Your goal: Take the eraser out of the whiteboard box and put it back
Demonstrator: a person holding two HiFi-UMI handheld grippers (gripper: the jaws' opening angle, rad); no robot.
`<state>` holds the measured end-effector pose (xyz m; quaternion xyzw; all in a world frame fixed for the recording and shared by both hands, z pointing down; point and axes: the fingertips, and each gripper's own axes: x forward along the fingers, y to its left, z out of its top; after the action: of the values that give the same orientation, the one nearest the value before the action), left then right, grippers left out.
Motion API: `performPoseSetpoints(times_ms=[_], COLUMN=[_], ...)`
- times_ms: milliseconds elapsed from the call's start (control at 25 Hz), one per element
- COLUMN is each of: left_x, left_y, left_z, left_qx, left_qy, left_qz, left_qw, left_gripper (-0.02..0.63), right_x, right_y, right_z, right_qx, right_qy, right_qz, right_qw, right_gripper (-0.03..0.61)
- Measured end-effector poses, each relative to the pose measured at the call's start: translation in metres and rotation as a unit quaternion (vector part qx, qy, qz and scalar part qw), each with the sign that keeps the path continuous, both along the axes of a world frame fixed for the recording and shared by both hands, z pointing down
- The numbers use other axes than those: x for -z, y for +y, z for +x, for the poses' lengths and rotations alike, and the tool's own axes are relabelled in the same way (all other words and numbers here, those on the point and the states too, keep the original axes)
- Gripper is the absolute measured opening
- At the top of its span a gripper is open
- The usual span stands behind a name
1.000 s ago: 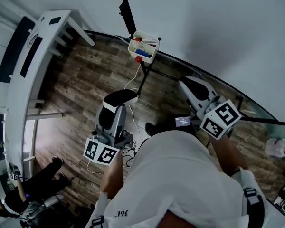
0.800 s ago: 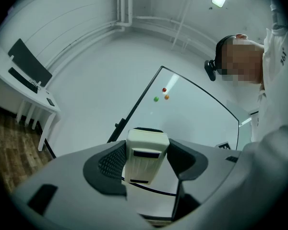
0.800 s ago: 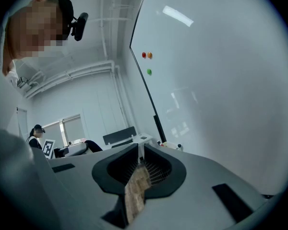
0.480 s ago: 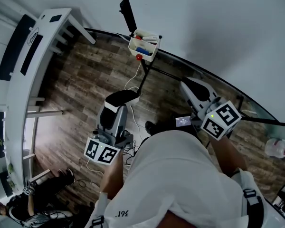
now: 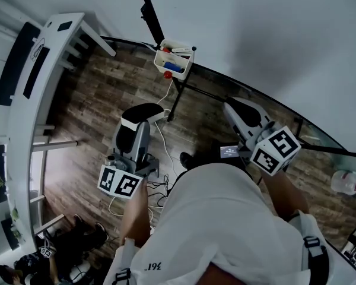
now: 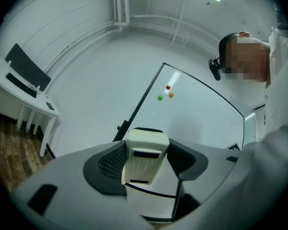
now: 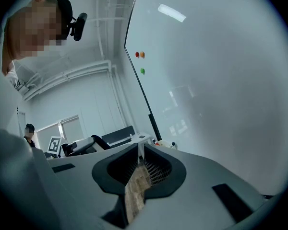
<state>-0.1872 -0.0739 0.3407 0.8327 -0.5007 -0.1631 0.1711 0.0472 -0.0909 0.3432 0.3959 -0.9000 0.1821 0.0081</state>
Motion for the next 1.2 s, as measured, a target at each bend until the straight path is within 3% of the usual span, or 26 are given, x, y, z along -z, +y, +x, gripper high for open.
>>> performPoseSetpoints(times_ms=[400,720,1200], left_x=[0.020,0.021,-0.001], left_y=[-0.052,-0.089,-0.138], left_z=[0.014,0.030,0.042], left_qx=[-0.022,-0.036,-0.038], left_qy=[-0.028,-0.041,-0.070], left_qz=[0.030,0.037,0.029], left_qw=[0.9989,0.9978,0.9964], left_gripper=[0.273,0.273,0.272], right_x=[0.015,0.023,0.018], right_y=[-0.021,-0.044,-0.058], right_z=[0.015,0.016,0.006], right_qx=[-0.023,-0.035,-0.027], right_qy=[0.015,0.027,0.031], right_qz=[0.028,0.046,0.040], right_qw=[0.999,0.998,0.998], right_gripper=[0.060,0.123,0.126])
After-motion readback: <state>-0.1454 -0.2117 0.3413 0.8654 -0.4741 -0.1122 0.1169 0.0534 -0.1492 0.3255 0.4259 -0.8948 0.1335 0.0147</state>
